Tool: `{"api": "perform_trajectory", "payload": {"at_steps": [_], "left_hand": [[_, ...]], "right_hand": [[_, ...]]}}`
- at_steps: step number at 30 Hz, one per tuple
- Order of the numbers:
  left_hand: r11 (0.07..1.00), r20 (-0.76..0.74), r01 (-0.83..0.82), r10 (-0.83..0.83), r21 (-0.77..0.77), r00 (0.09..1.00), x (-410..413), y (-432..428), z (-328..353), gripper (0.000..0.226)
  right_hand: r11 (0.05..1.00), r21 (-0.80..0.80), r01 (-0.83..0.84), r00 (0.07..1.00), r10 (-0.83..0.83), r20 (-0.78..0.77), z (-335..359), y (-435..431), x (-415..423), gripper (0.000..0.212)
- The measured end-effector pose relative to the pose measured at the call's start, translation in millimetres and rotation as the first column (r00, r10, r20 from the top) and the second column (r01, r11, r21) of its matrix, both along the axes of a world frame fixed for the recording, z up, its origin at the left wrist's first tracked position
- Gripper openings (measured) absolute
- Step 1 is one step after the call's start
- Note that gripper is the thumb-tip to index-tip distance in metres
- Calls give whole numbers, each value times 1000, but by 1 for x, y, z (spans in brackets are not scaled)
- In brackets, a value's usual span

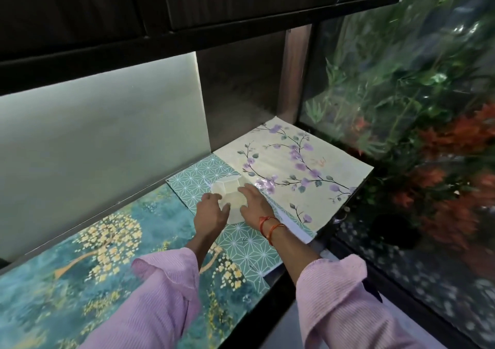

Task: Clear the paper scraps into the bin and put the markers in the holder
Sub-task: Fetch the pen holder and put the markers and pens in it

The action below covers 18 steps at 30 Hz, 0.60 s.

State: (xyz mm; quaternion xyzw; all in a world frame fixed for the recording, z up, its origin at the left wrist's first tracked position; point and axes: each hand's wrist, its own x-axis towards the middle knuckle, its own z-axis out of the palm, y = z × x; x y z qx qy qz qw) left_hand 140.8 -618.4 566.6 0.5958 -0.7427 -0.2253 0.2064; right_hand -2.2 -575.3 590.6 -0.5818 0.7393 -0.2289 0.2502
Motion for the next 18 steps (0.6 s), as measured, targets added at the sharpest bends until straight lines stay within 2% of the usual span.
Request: {"api": "perform_trajectory", "payload": {"at_steps": [3, 6, 10, 15, 18], "left_hand": [[1000, -50, -11, 11, -14, 999, 0, -4, -8, 38], [997, -180, -20, 5, -79, 984, -3, -1, -17, 43], [992, -276, -106, 82, -74, 958, -13, 9, -25, 15], [995, -376, -91, 70, -39, 924, -35, 33, -17, 10], [997, -430, -23, -12, -76, 903, -55, 59, -15, 11]], "right_hand": [[1000, 25, -15, 999, 15, -31, -4, -11, 5, 67], [1000, 2, 11, 997, -11, -82, -9, -9, 4, 74], [1000, -11, 15, 990, -17, -143, -13, 7, -2, 70], [972, -58, 227, 966, -232, -112, -11, 39, -19, 59], [949, -93, 300, 944, -310, -111, -13, 74, -35, 59]]}}
